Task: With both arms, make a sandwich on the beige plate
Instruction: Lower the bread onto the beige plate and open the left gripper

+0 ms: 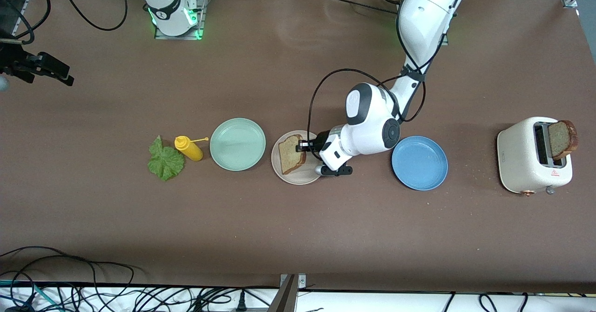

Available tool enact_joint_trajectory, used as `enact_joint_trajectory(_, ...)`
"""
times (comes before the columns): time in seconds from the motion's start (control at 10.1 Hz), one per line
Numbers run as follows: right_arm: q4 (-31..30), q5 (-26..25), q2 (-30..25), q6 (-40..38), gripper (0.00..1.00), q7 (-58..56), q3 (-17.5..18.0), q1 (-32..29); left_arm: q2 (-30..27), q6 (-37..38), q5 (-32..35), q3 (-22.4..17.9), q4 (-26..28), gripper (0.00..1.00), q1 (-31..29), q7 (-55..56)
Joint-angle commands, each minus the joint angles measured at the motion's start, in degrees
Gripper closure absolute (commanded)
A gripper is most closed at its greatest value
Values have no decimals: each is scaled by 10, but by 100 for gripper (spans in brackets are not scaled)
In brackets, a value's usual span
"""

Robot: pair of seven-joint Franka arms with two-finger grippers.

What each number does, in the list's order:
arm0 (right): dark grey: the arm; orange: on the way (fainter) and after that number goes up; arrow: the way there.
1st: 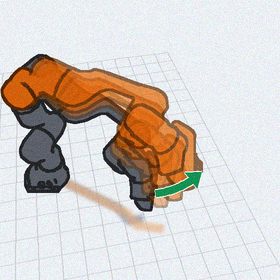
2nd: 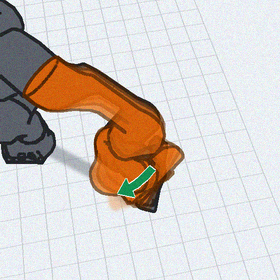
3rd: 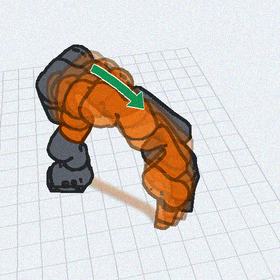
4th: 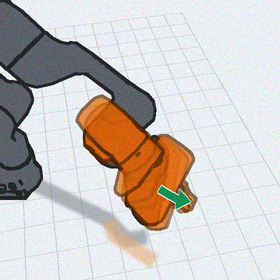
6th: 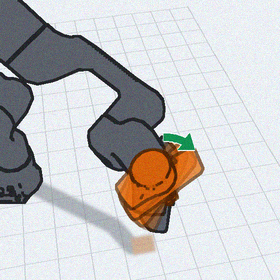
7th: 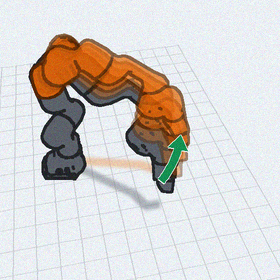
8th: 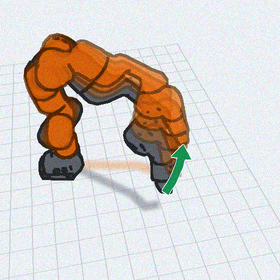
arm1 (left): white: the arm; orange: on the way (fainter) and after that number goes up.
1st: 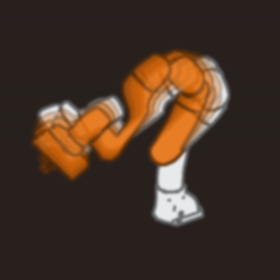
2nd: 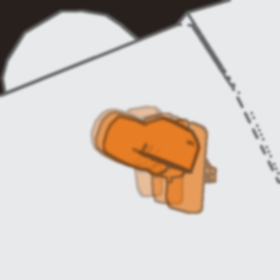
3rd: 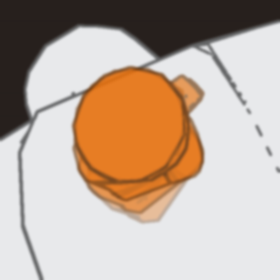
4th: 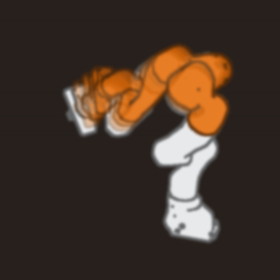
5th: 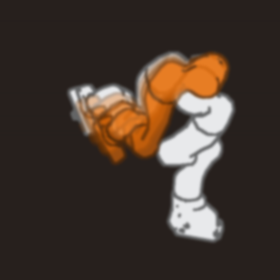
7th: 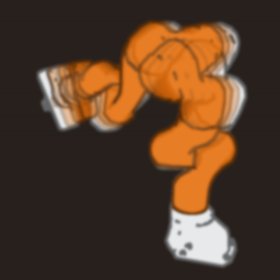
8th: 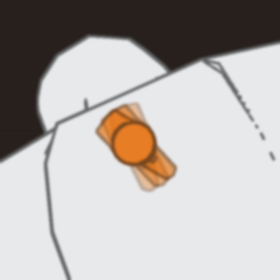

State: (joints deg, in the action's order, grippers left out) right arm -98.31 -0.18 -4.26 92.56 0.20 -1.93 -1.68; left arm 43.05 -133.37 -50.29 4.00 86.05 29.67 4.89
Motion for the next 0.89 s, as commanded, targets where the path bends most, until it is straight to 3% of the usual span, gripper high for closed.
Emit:
enact_joint_trajectory(0.0, 6, 11, -2, -10, 0, 0, -1, -3, 16, -8, -9, -9, -15, 49, 10, -5)
enact_joint_trajectory(0.1, 6, 11, -2, -10, 0, 0, -1, -3, 17, -8, -7, -11, -15, 23, 9, -5)
enact_joint_trajectory(0.2, 6, 11, -2, -10, 0, 0, -1, -3, 17, -8, 10, -11, -15, 4, 7, -5)
enact_joint_trajectory(0.3, 6, 11, -2, -10, 0, 0, -1, -3, 17, -8, 19, -12, -13, 0, 6, -4)
enact_joint_trajectory(0.79, 6, 11, -2, -10, 0, 0, -1, -3, 9, 23, 79, -15, -6, 0, -18, -1)
